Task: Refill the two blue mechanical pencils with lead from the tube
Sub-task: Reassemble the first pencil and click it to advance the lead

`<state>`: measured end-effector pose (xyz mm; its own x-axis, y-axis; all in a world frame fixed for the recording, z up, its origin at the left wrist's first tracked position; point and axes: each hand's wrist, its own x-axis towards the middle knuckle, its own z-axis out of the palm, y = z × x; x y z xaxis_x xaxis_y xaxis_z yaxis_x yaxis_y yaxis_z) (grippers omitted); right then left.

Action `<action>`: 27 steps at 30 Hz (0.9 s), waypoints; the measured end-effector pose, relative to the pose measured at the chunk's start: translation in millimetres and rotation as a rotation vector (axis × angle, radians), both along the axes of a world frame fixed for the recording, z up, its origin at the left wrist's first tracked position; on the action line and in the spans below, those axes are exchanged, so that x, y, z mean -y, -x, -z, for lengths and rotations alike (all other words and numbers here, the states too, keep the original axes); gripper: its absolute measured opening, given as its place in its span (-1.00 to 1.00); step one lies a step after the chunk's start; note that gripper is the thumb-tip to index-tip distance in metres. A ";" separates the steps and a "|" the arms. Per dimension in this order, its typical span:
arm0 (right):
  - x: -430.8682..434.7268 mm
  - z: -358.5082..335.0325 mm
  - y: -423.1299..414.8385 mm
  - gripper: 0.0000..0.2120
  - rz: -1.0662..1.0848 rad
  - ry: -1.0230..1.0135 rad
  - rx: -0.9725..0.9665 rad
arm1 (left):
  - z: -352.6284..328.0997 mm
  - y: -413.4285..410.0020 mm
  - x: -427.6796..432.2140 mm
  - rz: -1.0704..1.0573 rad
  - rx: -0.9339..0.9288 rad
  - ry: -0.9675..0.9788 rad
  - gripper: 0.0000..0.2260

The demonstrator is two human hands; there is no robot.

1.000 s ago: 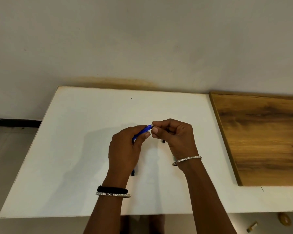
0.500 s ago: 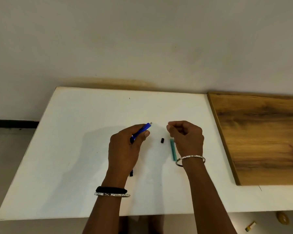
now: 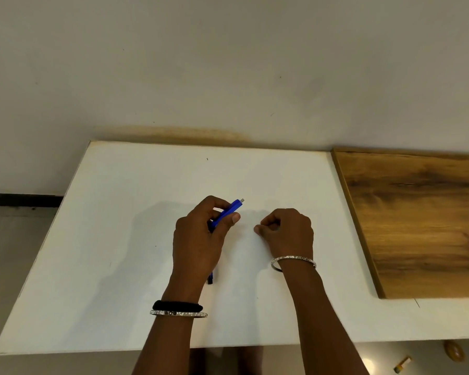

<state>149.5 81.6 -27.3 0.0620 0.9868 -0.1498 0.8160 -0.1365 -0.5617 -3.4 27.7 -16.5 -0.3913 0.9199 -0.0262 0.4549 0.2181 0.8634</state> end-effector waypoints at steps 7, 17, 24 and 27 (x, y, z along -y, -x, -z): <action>-2.2 -6.7 2.4 -0.90 0.017 -0.155 -0.402 | 1.7 0.7 -0.5 0.007 -0.003 -0.008 -0.84; -1.0 -15.9 3.0 -0.93 -0.066 -0.003 -1.023 | 3.1 -0.5 -0.4 0.023 -0.025 -0.007 -0.82; -1.2 -13.7 3.7 -0.85 -0.119 -0.027 -1.034 | 5.3 -0.8 -1.3 0.035 -0.051 0.002 -0.83; -1.9 -13.3 3.4 -0.80 -0.134 -0.035 -1.051 | 5.9 -0.7 -1.5 0.037 -0.061 0.001 -0.83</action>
